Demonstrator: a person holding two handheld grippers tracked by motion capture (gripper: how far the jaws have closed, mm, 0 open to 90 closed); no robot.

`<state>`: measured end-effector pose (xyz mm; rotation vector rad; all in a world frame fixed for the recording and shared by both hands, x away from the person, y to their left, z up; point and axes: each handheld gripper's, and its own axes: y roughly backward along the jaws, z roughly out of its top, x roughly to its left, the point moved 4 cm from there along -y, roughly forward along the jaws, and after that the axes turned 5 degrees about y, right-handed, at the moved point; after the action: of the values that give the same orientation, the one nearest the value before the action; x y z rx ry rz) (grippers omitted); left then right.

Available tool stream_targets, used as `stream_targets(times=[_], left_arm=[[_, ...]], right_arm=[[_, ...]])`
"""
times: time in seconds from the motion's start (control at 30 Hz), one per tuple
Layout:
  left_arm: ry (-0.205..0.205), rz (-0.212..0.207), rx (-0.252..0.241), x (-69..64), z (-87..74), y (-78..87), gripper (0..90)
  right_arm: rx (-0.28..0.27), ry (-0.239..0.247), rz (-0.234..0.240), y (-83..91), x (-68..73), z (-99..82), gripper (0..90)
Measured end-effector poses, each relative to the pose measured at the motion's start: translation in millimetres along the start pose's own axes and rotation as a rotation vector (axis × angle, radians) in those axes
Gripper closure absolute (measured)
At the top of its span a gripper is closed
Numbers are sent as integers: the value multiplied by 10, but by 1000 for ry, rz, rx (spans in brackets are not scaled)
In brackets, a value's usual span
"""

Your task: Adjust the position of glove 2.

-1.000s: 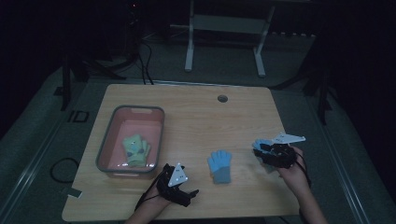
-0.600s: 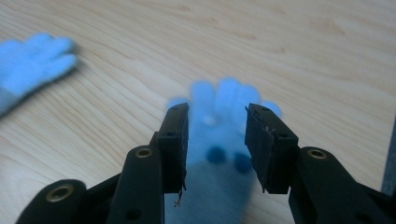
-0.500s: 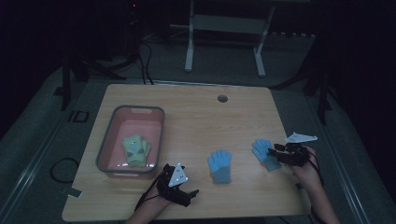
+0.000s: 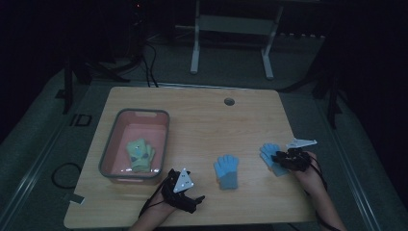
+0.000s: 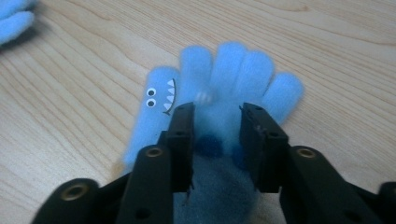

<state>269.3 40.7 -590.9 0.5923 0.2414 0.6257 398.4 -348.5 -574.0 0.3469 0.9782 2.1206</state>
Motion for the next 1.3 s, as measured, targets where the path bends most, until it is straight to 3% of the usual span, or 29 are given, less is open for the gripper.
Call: stream_targets(times=[0.07,0.17,0.37,0.53,0.77,1.07,1.3], left_arm=[[-2,1,-1,-1,0,0,34],[-2,2,-1,-2,0,1,34],[-1,5,0,-1,0,-1,34],[-5,11,5,-3,1,-4,34],[-11,21,8,-2,0,-6,34],[-14,23,1,-4,-1,-2,34],[-17,20,5,-9,-1,-6,34]], right_arm=[[0,-12,3,-1,11,2,794],[17,-57,-13,-5,35,30,847],[-11,-140,-88,139,187,181,861],[-49,-172,-167,350,351,319,862],[-102,-316,-208,541,655,342,863],[-87,-409,-228,474,985,223,863],[-42,-403,-263,295,986,98,855]])
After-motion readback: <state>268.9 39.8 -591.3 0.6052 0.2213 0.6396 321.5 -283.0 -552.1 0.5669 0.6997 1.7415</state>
